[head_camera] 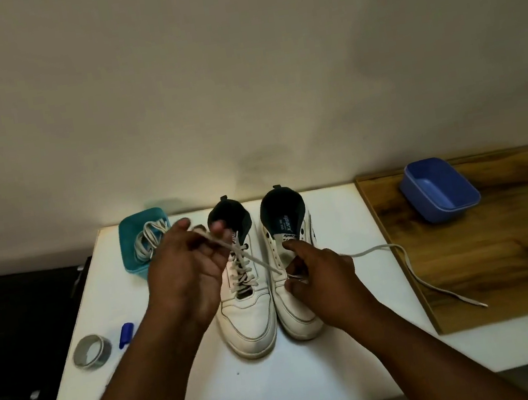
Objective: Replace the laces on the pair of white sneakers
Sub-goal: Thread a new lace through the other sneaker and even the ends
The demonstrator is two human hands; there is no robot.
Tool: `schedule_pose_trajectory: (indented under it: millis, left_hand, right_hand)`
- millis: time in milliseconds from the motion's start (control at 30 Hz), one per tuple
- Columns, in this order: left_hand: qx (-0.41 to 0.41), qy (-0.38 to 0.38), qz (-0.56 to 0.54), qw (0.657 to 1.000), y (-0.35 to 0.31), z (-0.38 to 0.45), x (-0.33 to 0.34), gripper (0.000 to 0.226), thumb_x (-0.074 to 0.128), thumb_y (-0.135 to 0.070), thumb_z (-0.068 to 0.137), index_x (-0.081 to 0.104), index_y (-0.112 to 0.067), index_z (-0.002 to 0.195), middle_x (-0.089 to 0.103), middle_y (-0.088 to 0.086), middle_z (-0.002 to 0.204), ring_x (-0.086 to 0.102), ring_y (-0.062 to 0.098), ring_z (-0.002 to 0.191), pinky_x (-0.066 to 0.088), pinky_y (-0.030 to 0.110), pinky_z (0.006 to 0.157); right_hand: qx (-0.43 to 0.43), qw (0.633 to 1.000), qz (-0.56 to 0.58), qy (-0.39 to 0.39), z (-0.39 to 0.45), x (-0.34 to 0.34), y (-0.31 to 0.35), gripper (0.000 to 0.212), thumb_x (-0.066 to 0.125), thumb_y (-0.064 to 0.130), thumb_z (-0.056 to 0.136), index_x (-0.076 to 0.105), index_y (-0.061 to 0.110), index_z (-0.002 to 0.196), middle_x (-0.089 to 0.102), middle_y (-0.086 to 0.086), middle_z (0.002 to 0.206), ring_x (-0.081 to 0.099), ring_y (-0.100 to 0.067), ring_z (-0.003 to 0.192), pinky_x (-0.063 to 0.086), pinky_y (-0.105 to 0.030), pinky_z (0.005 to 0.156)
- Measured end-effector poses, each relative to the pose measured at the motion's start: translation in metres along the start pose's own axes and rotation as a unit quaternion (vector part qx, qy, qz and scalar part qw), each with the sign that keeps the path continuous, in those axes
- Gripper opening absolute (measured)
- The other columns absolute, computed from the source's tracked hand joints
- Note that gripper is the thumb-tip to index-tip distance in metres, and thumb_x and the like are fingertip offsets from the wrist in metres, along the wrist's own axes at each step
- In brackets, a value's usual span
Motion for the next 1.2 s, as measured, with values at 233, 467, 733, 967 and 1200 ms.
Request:
schedule_pose_trajectory:
  millis: [233,467,733,967,1200]
  left_hand:
    - [0.373,-0.168,0.028,0.912,-0.061,0.014,-0.041,0.011,0.046,-0.02,0.087,0.039,-0.022,0.078,0.045,-0.004,0.07,0.04,0.009,0.058,0.038,0.028,0.053]
    - [0.268,0.129,0.774,0.558,0.008,-0.001,-0.025,0.021,0.066,-0.054,0.091,0.063,-0.036,0.1,0.062,-0.017,0.092,0.06,0.006,0.08,0.05,0.03,0.071]
    - [0.258,0.167,0.823,0.477,0.067,-0.004,-0.018,0.025,0.063,-0.046,0.094,0.074,-0.028,0.106,0.057,-0.002,0.103,0.06,0.021,0.101,0.049,0.033,0.077]
    - [0.291,0.084,0.778,0.551,0.021,0.001,-0.016,0.015,0.063,-0.033,0.088,0.063,-0.023,0.076,0.054,-0.002,0.085,0.055,0.018,0.076,0.049,0.035,0.064]
    - [0.298,-0.029,0.694,0.655,-0.006,-0.006,-0.026,0.025,0.047,-0.036,0.088,0.054,-0.019,0.07,0.056,0.003,0.077,0.048,0.016,0.065,0.033,0.032,0.058]
  right_hand:
    - [-0.011,1.0,0.001,0.012,-0.004,-0.004,-0.001,0.059,0.078,0.034,0.087,0.049,0.041,0.139,0.068,0.017,0.115,0.061,-0.012,0.113,0.04,-0.039,0.103]
    - [0.081,0.995,-0.039,0.034,-0.006,-0.019,-0.015,0.043,0.078,0.054,0.081,0.055,0.033,0.111,0.055,0.007,0.11,0.06,-0.016,0.099,0.052,-0.037,0.088]
    - [0.064,0.996,-0.045,0.048,-0.01,-0.024,-0.02,0.005,0.069,0.034,0.094,0.065,0.033,0.097,0.054,0.004,0.11,0.061,-0.016,0.096,0.049,-0.031,0.083]
    - [0.051,0.989,-0.126,0.052,-0.012,-0.019,-0.023,0.015,0.053,0.034,0.1,0.065,0.025,0.103,0.053,-0.001,0.112,0.061,-0.022,0.096,0.054,-0.039,0.083]
    - [0.074,0.988,-0.106,0.085,-0.013,-0.024,-0.025,0.007,0.059,0.029,0.093,0.057,0.029,0.099,0.059,0.003,0.104,0.06,-0.021,0.092,0.043,-0.032,0.07]
Point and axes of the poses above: each hand's wrist, its own z-axis towards the middle knuckle, its own x-axis out of the palm, y = z × x, the point moved 2 cm from there along z, towards the middle knuckle
